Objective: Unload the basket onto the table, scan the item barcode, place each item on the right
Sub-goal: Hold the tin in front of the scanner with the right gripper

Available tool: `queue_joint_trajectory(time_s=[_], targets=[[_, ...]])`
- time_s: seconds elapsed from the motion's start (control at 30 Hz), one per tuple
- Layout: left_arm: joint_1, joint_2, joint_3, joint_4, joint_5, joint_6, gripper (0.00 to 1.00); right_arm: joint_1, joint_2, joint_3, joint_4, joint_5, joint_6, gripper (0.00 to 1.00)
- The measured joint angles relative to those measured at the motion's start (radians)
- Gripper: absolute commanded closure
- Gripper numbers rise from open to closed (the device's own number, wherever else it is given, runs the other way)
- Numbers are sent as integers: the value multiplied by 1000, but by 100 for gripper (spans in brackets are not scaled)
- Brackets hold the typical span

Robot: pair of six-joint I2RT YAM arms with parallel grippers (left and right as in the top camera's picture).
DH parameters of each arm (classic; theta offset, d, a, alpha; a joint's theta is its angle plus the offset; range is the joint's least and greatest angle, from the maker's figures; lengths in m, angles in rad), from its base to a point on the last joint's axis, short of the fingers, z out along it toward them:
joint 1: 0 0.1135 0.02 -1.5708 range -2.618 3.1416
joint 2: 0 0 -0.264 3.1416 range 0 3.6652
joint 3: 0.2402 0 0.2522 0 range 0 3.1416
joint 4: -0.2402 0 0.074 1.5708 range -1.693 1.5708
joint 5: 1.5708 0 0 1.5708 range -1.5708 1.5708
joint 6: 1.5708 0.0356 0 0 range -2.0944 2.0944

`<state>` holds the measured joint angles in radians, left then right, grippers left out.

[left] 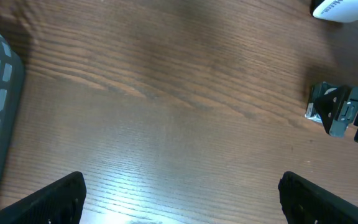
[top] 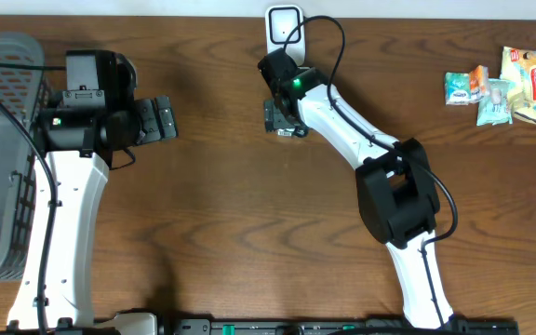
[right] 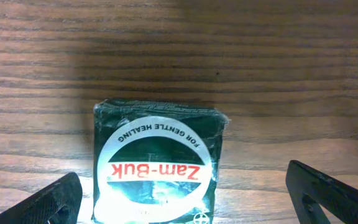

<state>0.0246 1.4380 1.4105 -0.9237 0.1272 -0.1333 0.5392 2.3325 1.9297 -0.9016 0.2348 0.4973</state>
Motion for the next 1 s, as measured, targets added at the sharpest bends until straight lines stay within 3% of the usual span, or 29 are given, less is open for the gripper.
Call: queue_joint_trajectory(time_s=[1.0], targets=[[0,0,0,0,0,0,3,7,0,0,-5,-14,0,1]])
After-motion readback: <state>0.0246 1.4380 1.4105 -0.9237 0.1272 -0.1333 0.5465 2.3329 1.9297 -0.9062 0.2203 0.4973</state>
